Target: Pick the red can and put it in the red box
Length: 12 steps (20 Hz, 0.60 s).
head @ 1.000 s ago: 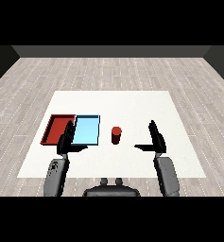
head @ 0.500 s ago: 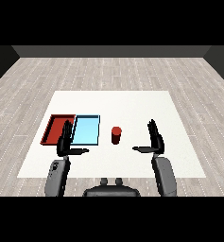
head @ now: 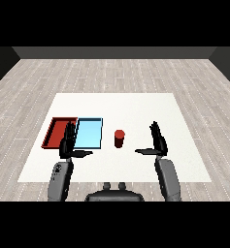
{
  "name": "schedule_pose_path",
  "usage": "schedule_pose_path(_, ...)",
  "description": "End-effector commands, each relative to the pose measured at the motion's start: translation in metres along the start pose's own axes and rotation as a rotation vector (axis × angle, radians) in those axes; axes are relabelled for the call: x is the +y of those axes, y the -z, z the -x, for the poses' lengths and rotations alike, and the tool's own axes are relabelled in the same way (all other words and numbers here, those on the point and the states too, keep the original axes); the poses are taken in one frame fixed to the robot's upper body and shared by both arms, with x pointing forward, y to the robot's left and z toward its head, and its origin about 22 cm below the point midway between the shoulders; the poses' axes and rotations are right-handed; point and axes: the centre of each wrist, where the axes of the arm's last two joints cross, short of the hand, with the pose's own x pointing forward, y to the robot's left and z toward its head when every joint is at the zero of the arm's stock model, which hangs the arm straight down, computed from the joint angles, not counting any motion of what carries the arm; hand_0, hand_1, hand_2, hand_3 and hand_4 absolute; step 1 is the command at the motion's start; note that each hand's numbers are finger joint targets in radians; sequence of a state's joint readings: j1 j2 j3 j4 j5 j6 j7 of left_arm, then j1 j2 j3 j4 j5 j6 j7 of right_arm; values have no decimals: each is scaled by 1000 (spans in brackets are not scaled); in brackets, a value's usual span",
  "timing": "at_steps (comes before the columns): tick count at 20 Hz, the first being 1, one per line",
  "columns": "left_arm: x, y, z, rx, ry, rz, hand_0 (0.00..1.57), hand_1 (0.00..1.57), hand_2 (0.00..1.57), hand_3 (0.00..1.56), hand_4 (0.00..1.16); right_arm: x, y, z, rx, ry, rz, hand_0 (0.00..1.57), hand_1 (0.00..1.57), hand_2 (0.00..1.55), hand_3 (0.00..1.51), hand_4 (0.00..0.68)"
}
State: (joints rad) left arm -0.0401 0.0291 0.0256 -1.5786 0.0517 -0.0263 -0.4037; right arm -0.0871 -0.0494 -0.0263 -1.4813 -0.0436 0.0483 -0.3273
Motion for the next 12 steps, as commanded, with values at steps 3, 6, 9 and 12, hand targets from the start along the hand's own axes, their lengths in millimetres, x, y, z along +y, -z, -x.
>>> schedule_pose_path(3, -4, -12, 1, -3, -10, -5, 0, 0, 0, 0, 0, 27, 6, 11, 38, 47, -10, 0, 0, 0, 0, 0)
schedule_pose_path(6, 7, -5, 3, -5, -20, -8, 0, 0, 0, 0, 0, 20, 33, 9, 66, 57, -22, 0, 0, 0, 0, 0)
schedule_pose_path(9, 17, -6, 2, -30, -3, -22, 0, 0, 0, 0, 0, 16, 19, 28, 68, 109, -14, 0, 0, 0, 0, 0)
schedule_pose_path(12, 13, -4, -8, -27, -32, -24, 0, 0, 0, 0, 0, 37, 30, 46, 91, 105, -16, 0, 0, 0, 0, 0)
